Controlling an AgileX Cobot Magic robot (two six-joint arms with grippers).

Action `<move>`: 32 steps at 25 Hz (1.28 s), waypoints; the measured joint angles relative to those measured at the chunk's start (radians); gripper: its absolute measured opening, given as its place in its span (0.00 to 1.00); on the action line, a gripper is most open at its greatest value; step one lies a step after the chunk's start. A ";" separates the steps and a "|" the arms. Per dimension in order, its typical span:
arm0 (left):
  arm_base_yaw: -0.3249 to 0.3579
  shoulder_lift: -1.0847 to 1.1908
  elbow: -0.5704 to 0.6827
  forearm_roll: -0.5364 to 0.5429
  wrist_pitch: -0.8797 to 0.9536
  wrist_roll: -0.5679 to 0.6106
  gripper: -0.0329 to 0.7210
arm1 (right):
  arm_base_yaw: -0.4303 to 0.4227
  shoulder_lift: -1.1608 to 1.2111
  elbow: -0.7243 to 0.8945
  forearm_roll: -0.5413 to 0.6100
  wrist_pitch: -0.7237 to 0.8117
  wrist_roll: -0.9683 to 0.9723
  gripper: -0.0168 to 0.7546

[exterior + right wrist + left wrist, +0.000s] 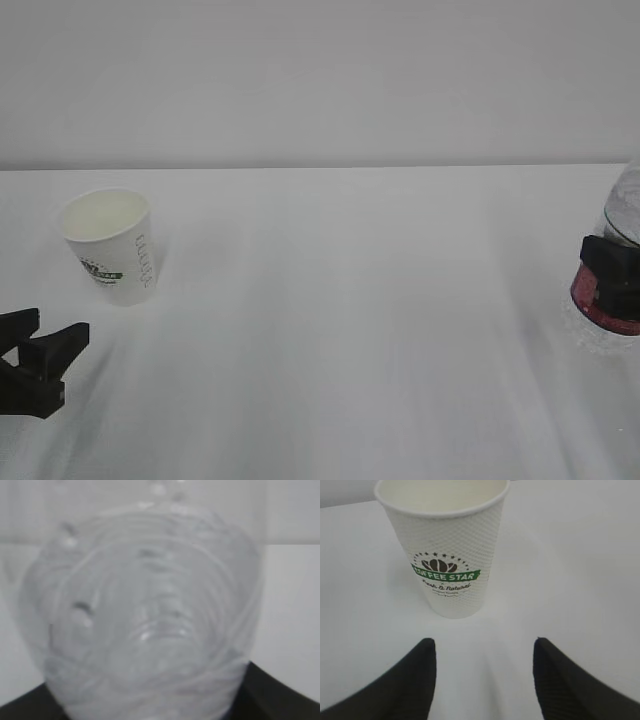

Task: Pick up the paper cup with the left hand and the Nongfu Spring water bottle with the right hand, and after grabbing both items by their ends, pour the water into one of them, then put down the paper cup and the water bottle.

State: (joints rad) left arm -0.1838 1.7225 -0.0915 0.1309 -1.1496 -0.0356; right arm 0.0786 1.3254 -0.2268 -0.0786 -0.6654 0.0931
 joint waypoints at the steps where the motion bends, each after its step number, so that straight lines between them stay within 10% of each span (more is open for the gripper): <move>1: 0.000 0.000 0.000 0.000 0.000 0.000 0.64 | 0.000 -0.010 0.000 0.000 0.011 0.000 0.58; 14: 0.000 0.000 -0.061 -0.006 0.000 0.000 0.58 | 0.000 -0.054 0.000 -0.037 0.077 0.000 0.58; 23: 0.000 0.018 -0.124 -0.017 0.000 0.000 0.92 | 0.000 -0.054 0.000 -0.041 0.082 0.000 0.58; 32: 0.000 0.145 -0.229 -0.020 0.000 0.000 0.95 | 0.000 -0.057 0.000 -0.045 0.082 0.000 0.58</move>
State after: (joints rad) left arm -0.1838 1.8676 -0.3203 0.1111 -1.1496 -0.0356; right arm 0.0786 1.2689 -0.2268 -0.1239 -0.5833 0.0931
